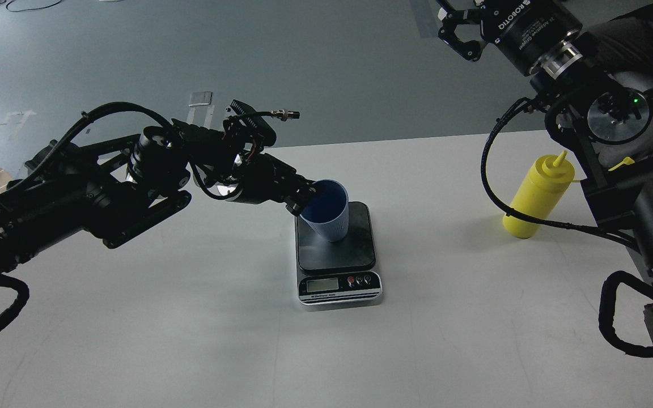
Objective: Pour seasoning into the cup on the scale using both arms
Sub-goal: 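Lower the cup onto the scale and open the left gripper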
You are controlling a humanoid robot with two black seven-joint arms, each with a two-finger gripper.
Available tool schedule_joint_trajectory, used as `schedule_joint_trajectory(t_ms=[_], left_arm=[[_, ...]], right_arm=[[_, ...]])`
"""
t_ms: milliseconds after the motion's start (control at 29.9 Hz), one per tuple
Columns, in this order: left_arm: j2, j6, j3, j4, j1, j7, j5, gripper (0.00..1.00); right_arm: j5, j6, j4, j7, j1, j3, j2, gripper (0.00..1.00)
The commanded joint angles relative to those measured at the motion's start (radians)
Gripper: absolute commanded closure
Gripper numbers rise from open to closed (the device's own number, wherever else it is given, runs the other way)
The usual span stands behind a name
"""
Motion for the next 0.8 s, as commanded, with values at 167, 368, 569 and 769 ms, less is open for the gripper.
schedule_joint_trajectory(t_ms=[167,368,569,769], left_arm=[[-0.002,-0.001,-0.006,0.000,0.000,0.000,-0.005,0.61],[-0.005,-0.002,-0.014,-0.002,0.002,0.000,-0.008,0.41],[-0.009,-0.004,-0.017,-0.002,0.000,0.000,-0.099,0.22],[-0.003,-0.002,-0.018,0.000,-0.003,0.000,-0.231,0.14]], right_arm=[[0.000,0.000,-0.001,0.000,0.000,0.000,0.000,0.00],[0.000,0.000,0.000,0.000,0.000,0.000,0.000,0.00],[0.000,0.000,0.000,0.000,0.000,0.000,0.000,0.00],[0.000,0.000,0.000,0.000,0.000,0.000,0.000,0.00]])
